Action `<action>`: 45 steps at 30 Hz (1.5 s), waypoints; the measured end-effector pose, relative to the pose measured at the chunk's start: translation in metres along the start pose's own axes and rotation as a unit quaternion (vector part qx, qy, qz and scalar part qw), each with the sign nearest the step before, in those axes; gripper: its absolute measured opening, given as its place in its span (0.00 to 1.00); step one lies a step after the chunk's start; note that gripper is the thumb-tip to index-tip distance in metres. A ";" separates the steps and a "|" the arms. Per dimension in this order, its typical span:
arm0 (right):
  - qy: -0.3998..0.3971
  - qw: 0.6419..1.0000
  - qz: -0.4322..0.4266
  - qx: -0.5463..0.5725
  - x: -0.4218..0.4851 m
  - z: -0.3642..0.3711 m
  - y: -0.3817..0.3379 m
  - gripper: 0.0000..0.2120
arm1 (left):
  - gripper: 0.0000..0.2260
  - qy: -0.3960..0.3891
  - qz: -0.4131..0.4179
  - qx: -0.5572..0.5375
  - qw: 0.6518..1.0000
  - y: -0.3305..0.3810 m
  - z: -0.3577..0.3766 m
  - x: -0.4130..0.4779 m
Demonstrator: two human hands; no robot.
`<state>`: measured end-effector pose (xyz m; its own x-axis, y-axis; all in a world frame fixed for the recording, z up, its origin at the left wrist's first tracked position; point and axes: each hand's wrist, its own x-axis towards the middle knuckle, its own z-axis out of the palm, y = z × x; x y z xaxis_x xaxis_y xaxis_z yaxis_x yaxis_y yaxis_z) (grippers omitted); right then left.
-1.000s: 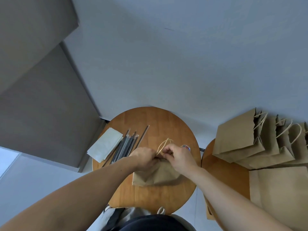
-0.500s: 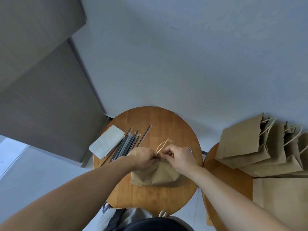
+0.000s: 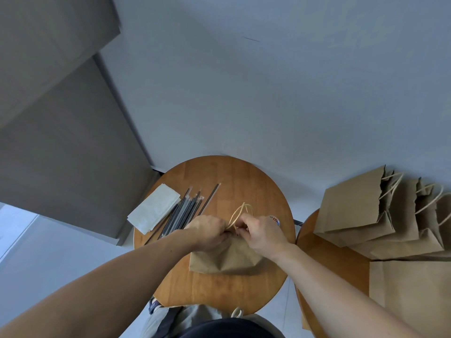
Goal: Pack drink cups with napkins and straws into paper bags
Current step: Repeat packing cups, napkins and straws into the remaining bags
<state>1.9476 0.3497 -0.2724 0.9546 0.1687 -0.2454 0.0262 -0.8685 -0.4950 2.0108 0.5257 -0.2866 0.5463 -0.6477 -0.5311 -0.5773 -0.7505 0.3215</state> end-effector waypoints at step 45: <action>0.055 0.979 0.159 0.117 -0.055 0.039 0.049 0.11 | 0.10 0.076 -0.139 -0.249 0.955 -0.056 0.035 -0.050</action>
<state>1.8850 0.3155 -0.3156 0.9300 -0.1561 -0.3329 -0.3342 -0.7363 -0.5883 1.9942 0.6045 -0.3051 0.7397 -0.3973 -0.5431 -0.0567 -0.8411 0.5379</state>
